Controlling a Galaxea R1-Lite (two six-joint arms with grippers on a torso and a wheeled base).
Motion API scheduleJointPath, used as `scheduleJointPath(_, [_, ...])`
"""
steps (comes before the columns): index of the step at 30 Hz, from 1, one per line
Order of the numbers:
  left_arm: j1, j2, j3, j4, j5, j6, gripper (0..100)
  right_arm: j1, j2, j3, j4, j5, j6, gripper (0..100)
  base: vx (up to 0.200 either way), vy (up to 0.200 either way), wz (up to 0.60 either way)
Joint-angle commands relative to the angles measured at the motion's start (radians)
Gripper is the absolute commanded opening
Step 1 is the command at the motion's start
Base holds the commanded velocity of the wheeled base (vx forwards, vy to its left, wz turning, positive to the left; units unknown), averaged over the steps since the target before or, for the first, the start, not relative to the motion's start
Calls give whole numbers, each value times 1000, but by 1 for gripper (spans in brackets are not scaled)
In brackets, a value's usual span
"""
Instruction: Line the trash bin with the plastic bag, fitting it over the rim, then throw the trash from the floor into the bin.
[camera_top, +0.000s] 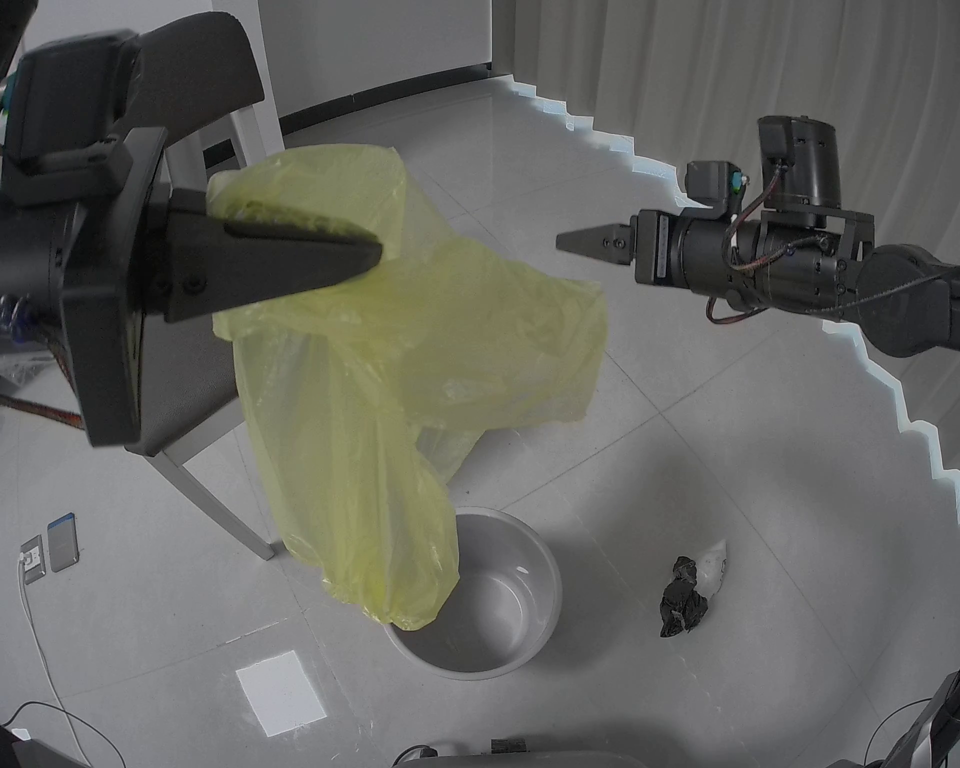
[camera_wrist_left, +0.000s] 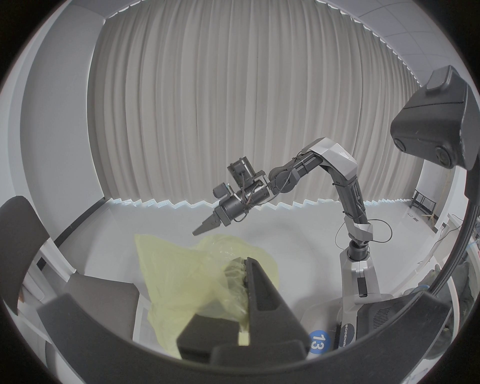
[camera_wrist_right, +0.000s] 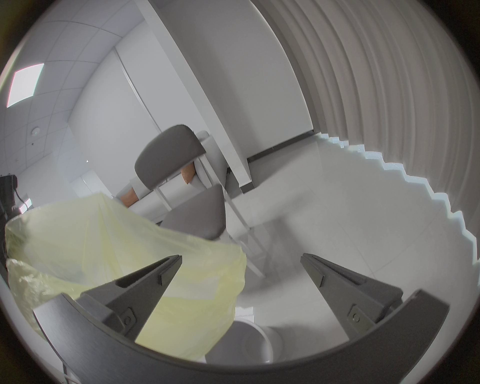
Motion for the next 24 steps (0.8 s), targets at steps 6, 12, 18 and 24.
scheduleJointPath(6, [-4, 8, 3, -4, -1, 0, 0, 28, 7, 94, 10, 5, -14, 100, 0, 0, 0])
scheduleJointPath(12, [-5, 13, 2, -7, -1, 0, 0, 28, -19, 161, 8, 45, -16, 100, 0, 0, 0])
scheduleJointPath(18, [-4, 24, 2, -18, -3, 17, 0, 55, -76, 260, 8, 72, -53, 100, 0, 0, 0])
scheduleJointPath(24, [-4, 25, 2, -18, -4, 23, 0, 51, -57, 223, 0, 72, -70, 100, 0, 0, 0])
